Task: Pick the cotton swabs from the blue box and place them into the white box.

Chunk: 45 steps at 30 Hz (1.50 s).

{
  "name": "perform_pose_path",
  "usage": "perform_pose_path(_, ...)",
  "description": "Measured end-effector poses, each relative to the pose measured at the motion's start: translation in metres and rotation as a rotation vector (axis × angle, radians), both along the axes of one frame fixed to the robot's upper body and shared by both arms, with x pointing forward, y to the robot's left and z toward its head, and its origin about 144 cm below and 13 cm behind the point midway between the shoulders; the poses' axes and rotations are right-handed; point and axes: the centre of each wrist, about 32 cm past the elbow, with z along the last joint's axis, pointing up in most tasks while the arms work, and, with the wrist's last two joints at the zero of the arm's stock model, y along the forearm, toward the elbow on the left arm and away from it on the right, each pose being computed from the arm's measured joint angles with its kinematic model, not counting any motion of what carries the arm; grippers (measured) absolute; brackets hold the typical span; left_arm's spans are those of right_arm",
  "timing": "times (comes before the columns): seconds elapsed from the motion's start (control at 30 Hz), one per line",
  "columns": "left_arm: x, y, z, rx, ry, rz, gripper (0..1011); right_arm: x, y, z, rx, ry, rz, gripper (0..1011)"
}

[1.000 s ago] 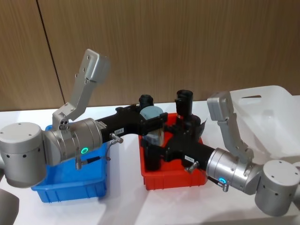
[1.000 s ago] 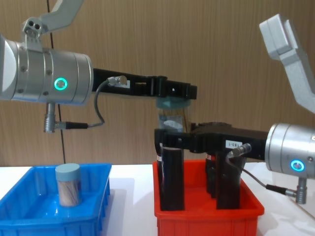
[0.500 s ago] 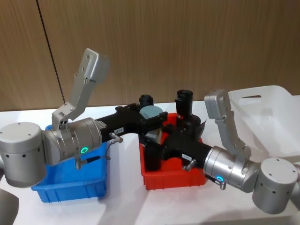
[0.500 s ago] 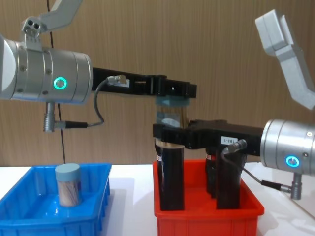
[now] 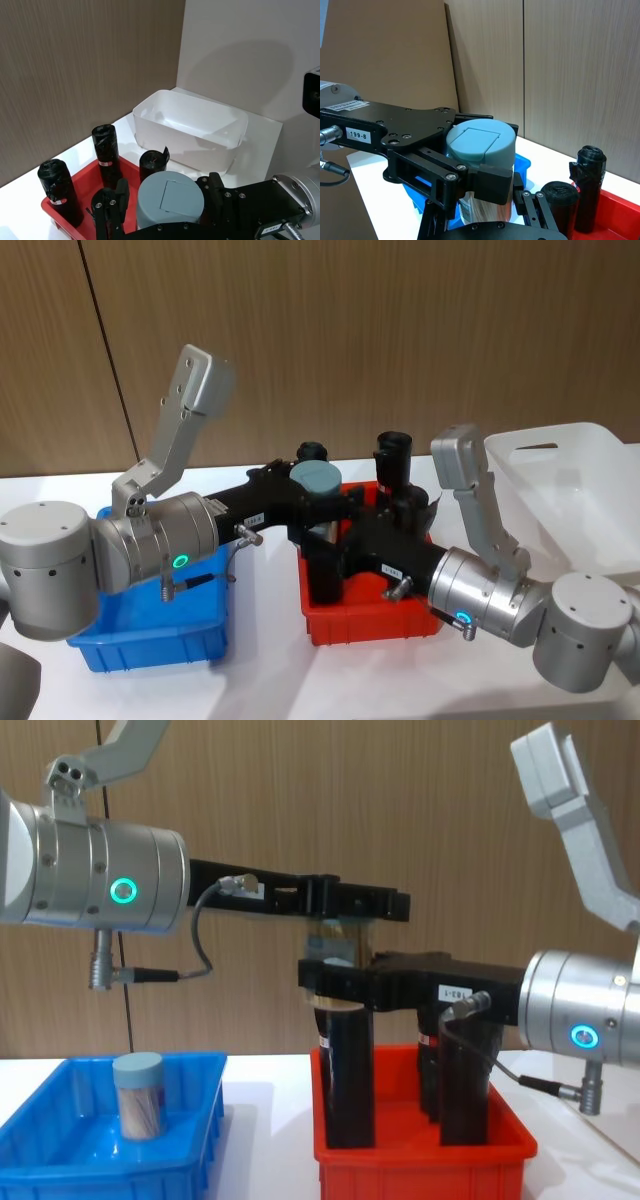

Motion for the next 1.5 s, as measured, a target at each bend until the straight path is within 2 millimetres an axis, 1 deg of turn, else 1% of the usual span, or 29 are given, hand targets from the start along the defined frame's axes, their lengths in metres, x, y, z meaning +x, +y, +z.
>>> perform_pose_path(0.43, 0.000, 0.000, 0.000, 0.000, 0.000, 0.000, 1004, -0.001, -0.001, 0.000, 0.003, 0.003, -0.010, 639)
perform_pose_path(0.73, 0.000, 0.000, 0.000, 0.000, 0.000, 0.000, 1004, -0.001, -0.013, -0.006, -0.001, 0.023, -0.067, 639)
perform_pose_path(0.97, 0.000, 0.000, 0.000, 0.000, 0.000, 0.000, 1004, 0.000, -0.031, -0.012, -0.005, 0.042, -0.144, 639)
perform_pose_path(1.5, 0.000, 0.000, 0.000, 0.000, 0.000, 0.000, 1004, 0.001, -0.084, -0.019, -0.020, 0.050, -0.370, 639)
